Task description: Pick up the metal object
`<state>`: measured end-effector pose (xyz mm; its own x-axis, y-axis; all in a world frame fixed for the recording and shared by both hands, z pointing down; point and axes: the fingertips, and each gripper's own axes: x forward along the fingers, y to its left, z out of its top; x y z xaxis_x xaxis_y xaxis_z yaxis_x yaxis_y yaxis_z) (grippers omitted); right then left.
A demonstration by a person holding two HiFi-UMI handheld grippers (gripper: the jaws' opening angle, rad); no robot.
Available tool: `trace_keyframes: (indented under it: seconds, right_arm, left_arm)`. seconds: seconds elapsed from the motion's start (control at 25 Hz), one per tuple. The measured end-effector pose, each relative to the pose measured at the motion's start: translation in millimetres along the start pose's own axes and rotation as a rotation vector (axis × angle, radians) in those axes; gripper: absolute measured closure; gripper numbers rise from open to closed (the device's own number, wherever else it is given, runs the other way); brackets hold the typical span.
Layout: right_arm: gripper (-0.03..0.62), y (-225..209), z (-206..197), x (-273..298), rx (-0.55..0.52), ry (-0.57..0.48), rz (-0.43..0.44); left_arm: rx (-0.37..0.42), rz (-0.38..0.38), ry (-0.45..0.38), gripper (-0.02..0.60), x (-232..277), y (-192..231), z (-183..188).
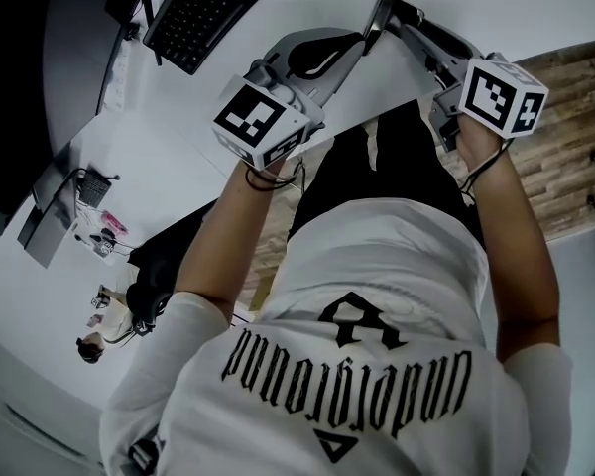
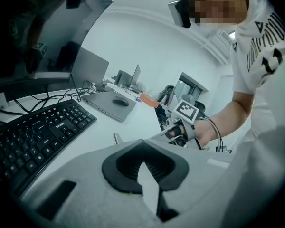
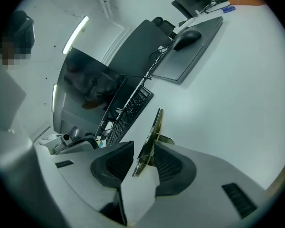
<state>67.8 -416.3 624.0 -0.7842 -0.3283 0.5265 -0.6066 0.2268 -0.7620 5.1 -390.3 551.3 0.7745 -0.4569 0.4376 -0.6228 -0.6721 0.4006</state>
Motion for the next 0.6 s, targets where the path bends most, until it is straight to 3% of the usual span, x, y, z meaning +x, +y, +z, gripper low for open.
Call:
trace_keyframes:
  seconds: [0.44, 0.6]
  right_arm:
    - [0.482, -1.1, 3.4, 19.3, 0.052, 0.033, 0.03]
    - [0.537, 3.9, 4.1, 21.4, 0.032, 0.044, 0.034]
  left_arm:
    - [-0.036, 0.007, 0.007, 0.566, 2.3, -0.5, -9.3]
    - [-0.043, 0.01, 0.001, 0.566, 1.7, -2.4, -10.3]
